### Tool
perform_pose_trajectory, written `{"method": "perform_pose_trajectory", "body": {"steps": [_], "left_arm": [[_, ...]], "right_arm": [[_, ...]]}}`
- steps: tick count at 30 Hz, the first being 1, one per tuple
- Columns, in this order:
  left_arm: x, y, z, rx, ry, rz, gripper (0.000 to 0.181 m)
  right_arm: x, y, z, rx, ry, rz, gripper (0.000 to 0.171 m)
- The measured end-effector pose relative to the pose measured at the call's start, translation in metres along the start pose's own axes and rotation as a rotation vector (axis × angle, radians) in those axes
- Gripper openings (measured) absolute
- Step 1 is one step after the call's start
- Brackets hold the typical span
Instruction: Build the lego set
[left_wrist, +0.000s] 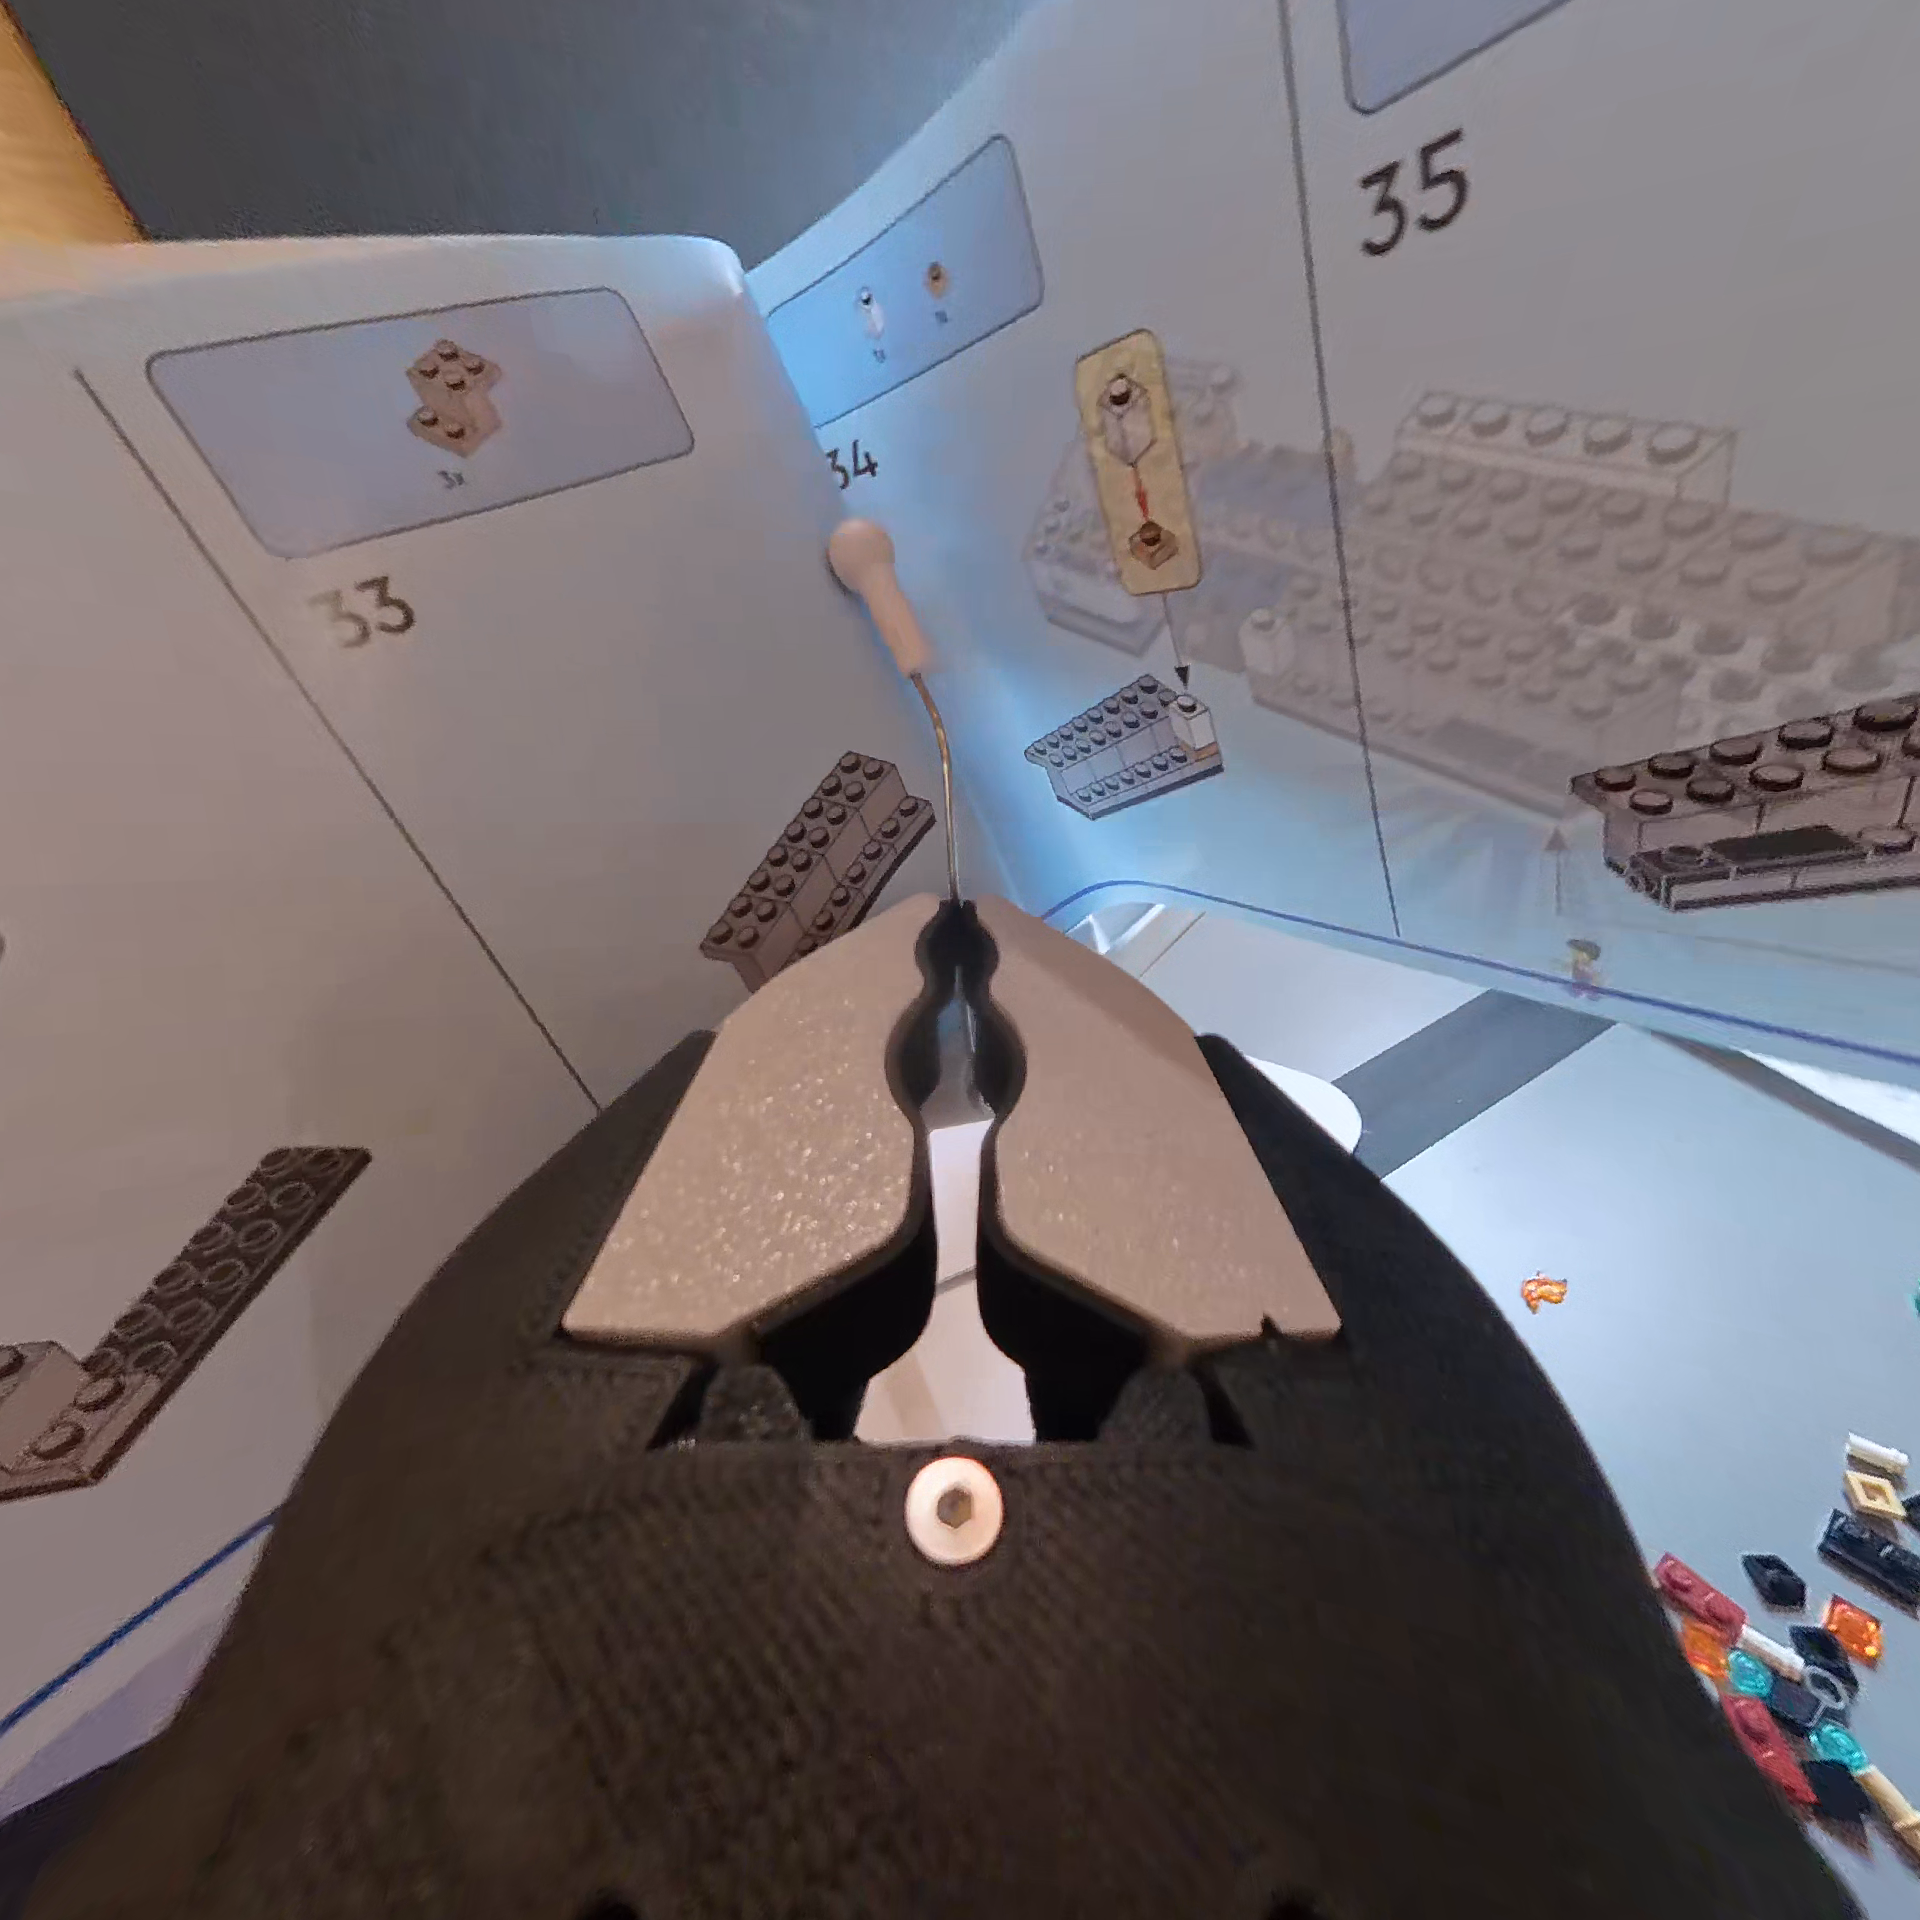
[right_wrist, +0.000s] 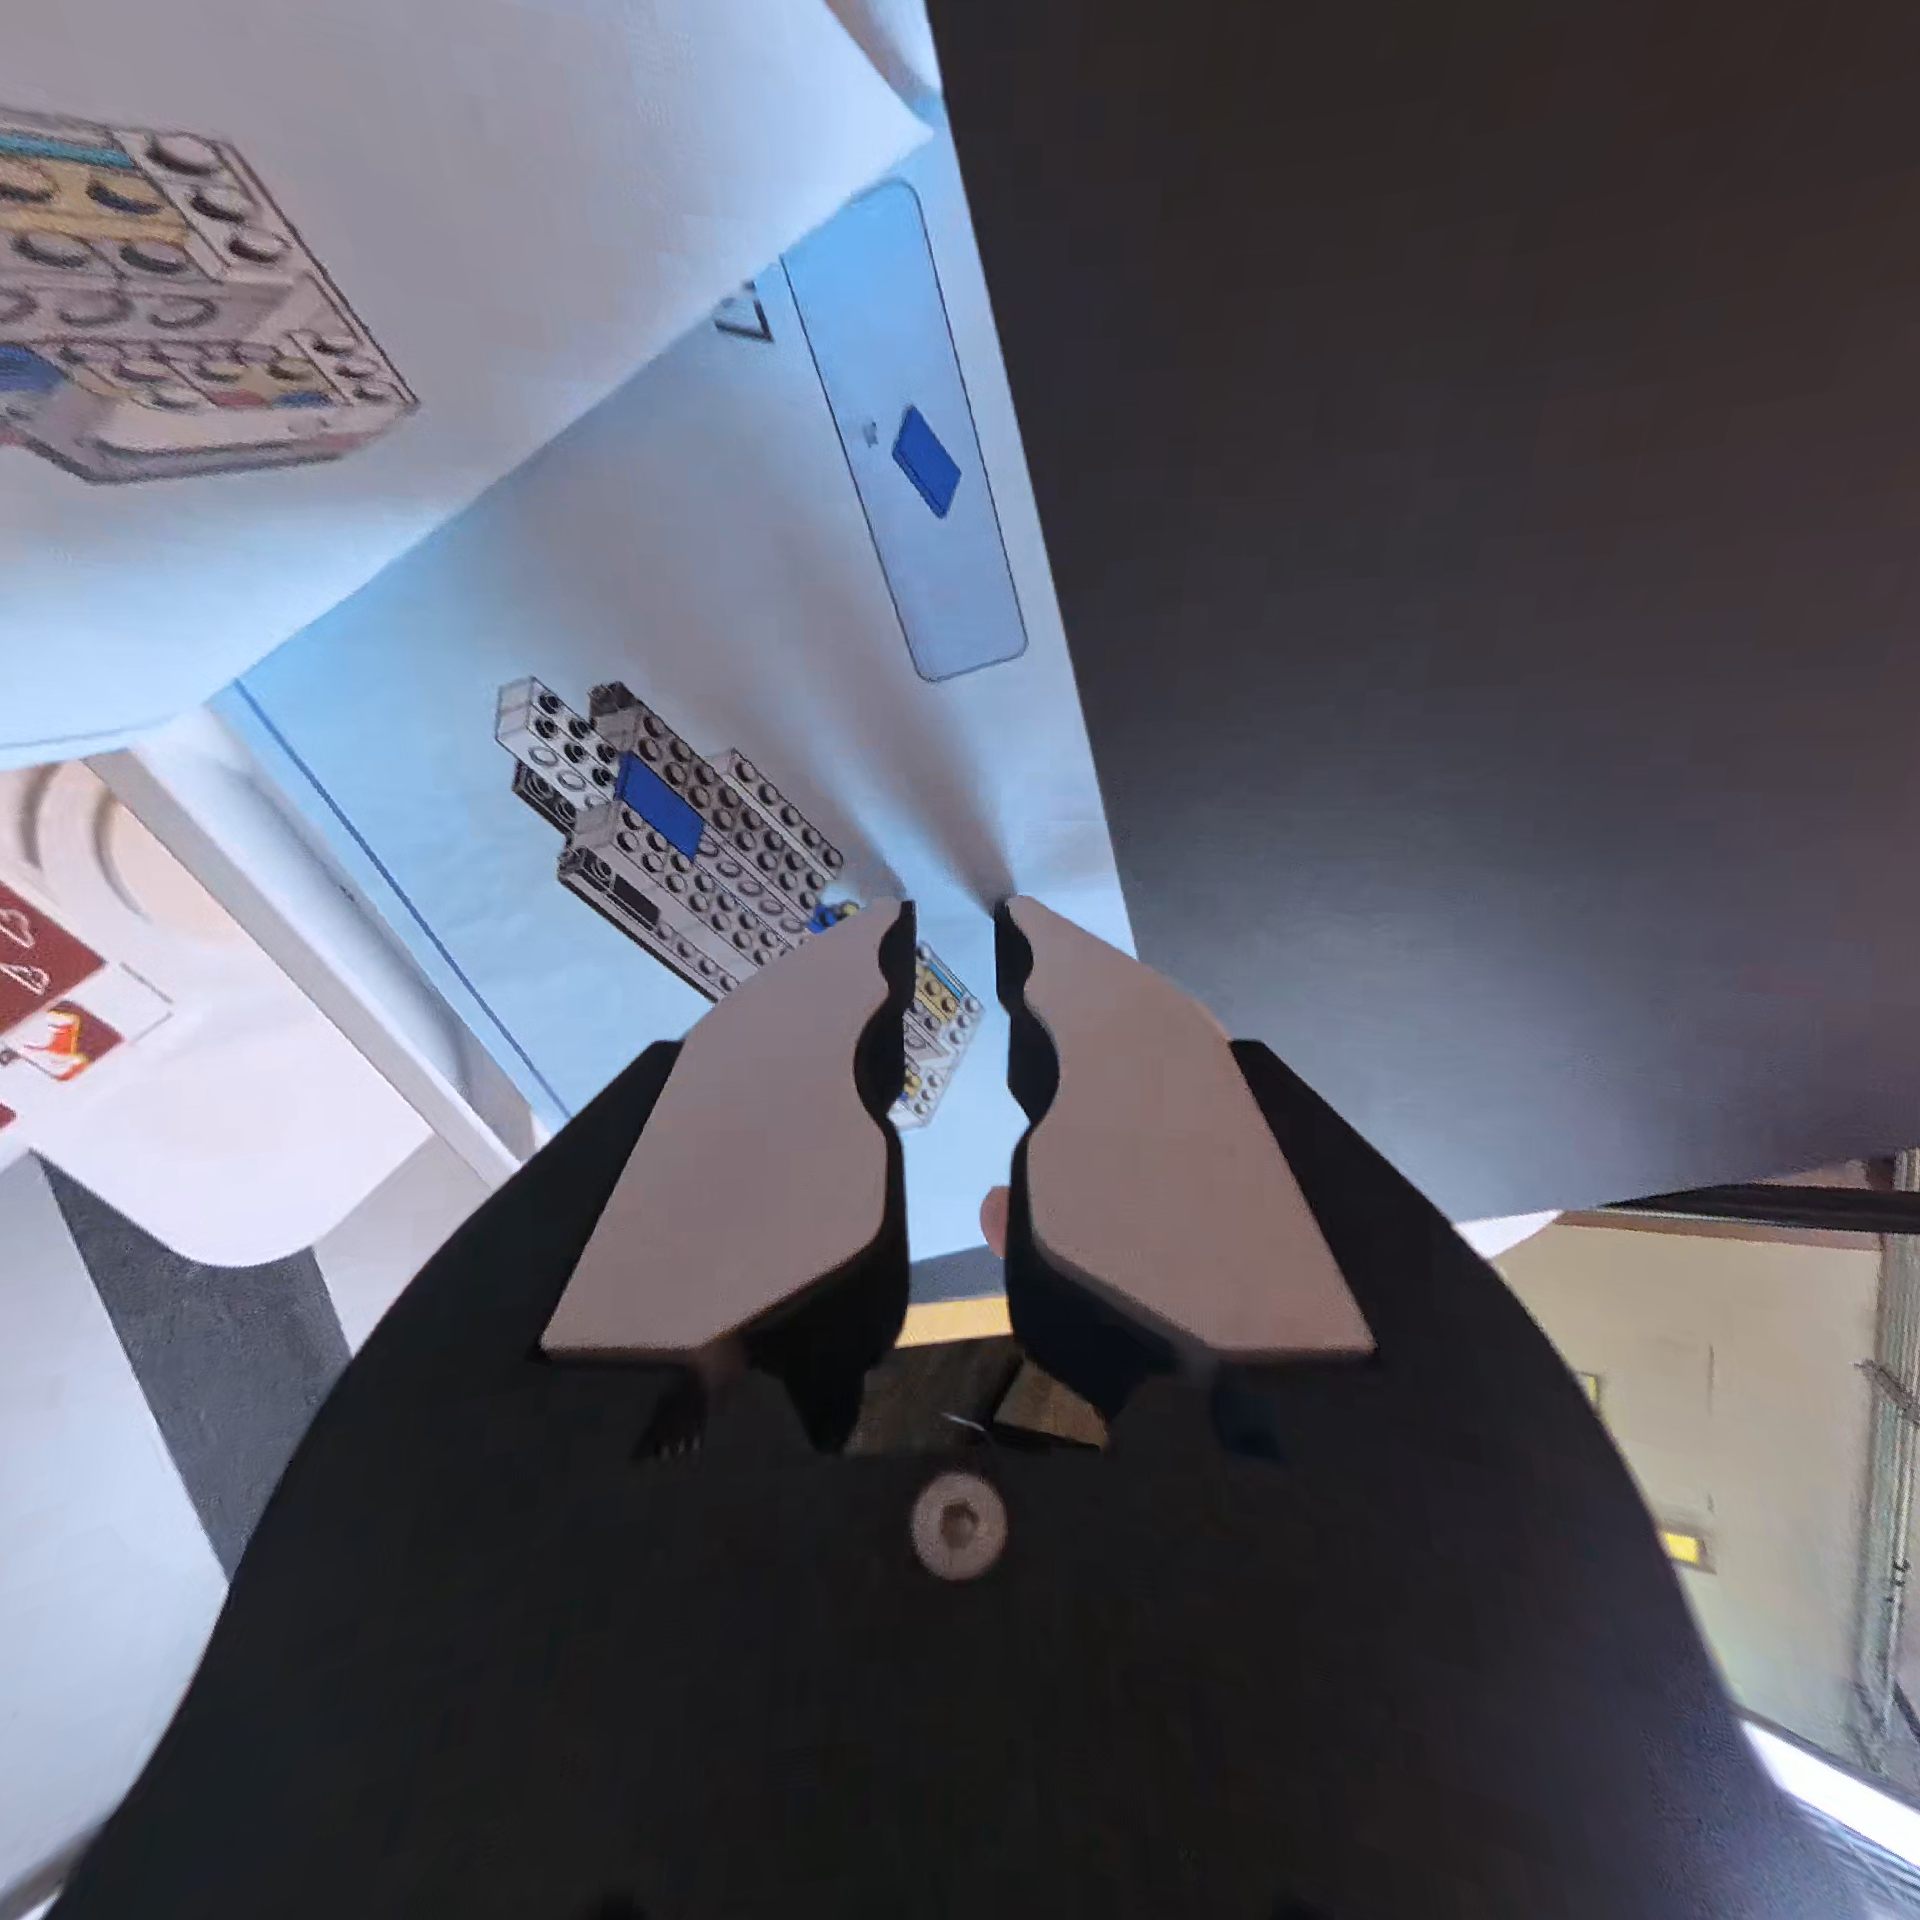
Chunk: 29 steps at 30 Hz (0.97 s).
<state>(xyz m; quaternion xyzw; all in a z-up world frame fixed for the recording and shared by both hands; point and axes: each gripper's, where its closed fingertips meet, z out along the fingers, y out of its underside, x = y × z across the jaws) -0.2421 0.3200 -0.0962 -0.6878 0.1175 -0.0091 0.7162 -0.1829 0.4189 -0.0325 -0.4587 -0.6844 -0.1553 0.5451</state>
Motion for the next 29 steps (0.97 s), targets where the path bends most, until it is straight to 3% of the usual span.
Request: {"method": "perform_pose_trajectory", "body": {"steps": [3,5,9,11,16,26,29], "left_arm": [[0.0,0.0,-0.002,0.019,-0.002,-0.053,0.0],[0.0,0.0,-0.003,0.034,0.001,-0.072,0.0],[0.0,0.0,-0.005,0.058,0.002,-0.123,0.0],[-0.002,-0.001,-0.005,0.06,0.006,-0.151,0.001],[-0.004,0.001,-0.007,0.06,0.01,-0.167,0.002],[-0.007,0.002,-0.01,0.064,0.018,-0.236,0.003],[-0.007,0.003,-0.011,0.065,0.019,-0.237,0.003]], "right_arm": [[0.003,0.006,-0.002,-0.01,-0.025,-0.019,0.021],[0.014,0.003,-0.005,0.0,0.008,-0.059,0.042],[0.02,-0.012,-0.004,0.025,-0.079,-0.078,0.048],[0.016,-0.008,-0.001,-0.016,-0.122,-0.123,0.027],[0.023,-0.005,-0.004,-0.035,-0.125,-0.16,0.004],[0.045,0.059,-0.002,-0.181,-0.059,-0.129,0.004],[0.039,0.057,-0.013,-0.095,-0.04,-0.016,0.022]]}}
